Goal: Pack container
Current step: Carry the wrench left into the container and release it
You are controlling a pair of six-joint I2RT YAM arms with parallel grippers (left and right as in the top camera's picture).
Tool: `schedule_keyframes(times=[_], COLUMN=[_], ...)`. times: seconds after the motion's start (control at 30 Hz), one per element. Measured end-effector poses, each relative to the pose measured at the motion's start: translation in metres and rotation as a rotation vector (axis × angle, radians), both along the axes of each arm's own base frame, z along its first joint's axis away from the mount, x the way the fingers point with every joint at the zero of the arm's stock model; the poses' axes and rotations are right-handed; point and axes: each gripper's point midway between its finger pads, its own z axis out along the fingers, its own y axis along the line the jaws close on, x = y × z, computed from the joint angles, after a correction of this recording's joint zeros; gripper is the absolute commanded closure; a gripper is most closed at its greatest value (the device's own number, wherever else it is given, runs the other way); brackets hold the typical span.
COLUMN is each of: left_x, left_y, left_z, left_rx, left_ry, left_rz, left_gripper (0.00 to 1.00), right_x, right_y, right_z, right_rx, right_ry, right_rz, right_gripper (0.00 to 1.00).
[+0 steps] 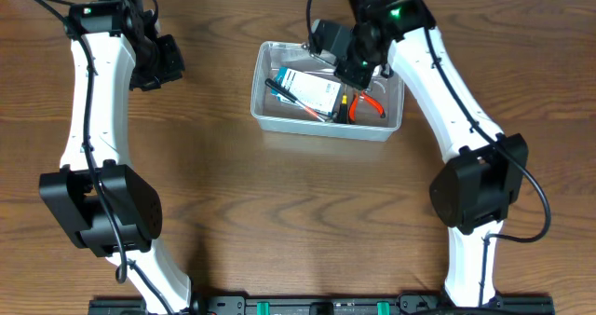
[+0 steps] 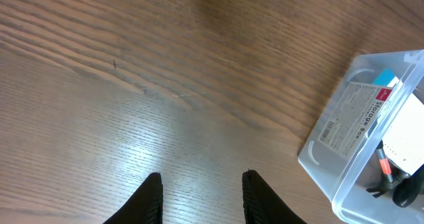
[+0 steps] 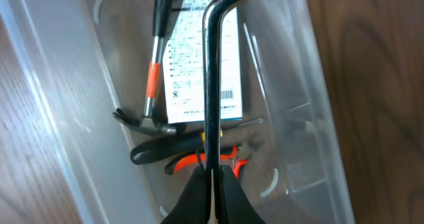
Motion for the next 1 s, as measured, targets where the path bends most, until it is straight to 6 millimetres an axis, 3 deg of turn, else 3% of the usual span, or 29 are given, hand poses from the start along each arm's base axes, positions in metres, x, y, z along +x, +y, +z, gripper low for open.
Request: schedule_keyframes(times=[0.2, 0.33, 0.5, 0.63, 0.73, 0.8, 0.87, 1.0], left_x=[0.0, 0.0, 0.0, 0.0, 0.0, 0.0, 0.0, 0.0], left_y=[0.0, 0.0, 0.0, 0.0, 0.0, 0.0, 0.0, 0.0], left_z=[0.0, 0.0, 0.0, 0.0, 0.0, 0.0, 0.0, 0.0], left_rx=[0.0, 0.0, 0.0, 0.0, 0.0, 0.0, 0.0, 0.0], left_ry=[0.0, 0.0, 0.0, 0.0, 0.0, 0.0, 0.0, 0.0], left_rz=[0.0, 0.0, 0.0, 0.0, 0.0, 0.0, 0.0, 0.0], left_gripper=[0.71, 0.71, 0.71, 0.71, 0.71, 0.71, 0.71, 0.71], right_x=[-0.001, -0.003, -0.002, -0.002, 0.003, 0.011, 0.026, 0.063], right_y=[-0.01, -0.02, -0.023, -0.022, -0.02, -0.016, -0.013, -0.017], right_z=[-0.056, -0.088, -0.095, -0.094, -0.088, -0.075, -0.054, 0.015], right_rx=[-0.048, -0.076, -0.082, -0.077, -0.06, -0.038, -0.009, 0.058], right_ry=[0.109, 0.175, 0.186, 0.187, 0.178, 0.156, 0.1, -0.07], right_rz=[0.0, -0.016, -0.024, -0.035, -0.062, -0.095, -0.146, -0.325], right_gripper=[0.99, 0.92, 0.67, 0.56, 0.36, 0.07, 0.01, 0.01])
